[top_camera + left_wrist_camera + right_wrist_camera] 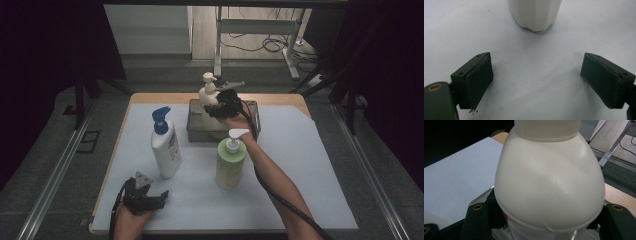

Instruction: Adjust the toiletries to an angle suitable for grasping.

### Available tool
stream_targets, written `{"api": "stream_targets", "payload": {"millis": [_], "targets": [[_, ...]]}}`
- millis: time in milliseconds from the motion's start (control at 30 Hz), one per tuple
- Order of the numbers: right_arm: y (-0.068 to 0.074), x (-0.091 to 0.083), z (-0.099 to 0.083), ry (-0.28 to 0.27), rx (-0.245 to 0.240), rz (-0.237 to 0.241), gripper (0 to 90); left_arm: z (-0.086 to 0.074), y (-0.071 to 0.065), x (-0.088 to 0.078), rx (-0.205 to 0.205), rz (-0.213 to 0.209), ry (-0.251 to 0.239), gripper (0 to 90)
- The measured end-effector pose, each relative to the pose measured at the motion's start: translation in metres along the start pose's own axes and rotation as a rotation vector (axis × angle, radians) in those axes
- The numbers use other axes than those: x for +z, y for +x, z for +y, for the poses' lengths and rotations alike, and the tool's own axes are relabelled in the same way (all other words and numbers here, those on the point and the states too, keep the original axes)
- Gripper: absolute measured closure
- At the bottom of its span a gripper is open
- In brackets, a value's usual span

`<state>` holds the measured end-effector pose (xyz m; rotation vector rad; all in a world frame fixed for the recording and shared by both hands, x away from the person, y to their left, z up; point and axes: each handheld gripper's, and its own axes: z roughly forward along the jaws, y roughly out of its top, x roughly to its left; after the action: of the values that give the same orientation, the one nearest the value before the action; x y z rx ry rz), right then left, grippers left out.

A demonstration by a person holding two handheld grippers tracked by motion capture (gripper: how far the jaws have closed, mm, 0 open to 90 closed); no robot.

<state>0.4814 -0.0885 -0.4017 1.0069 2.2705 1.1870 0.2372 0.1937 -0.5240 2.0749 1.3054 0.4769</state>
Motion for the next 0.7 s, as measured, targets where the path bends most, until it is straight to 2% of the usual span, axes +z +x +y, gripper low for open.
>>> {"api": "stream_targets", "payload": {"millis": [533, 700], "targets": [[-0.006, -0.009, -0.019, 0.033, 0.006, 0.014, 36.4, 0.000, 0.000, 0.000, 0.000, 0.000, 0.000, 10.6], [-0.009, -0.011, -0.023, 0.029, 0.004, 0.020, 35.7, 0.000, 0.000, 0.000, 0.001, 0.000, 0.000, 10.6]]}}
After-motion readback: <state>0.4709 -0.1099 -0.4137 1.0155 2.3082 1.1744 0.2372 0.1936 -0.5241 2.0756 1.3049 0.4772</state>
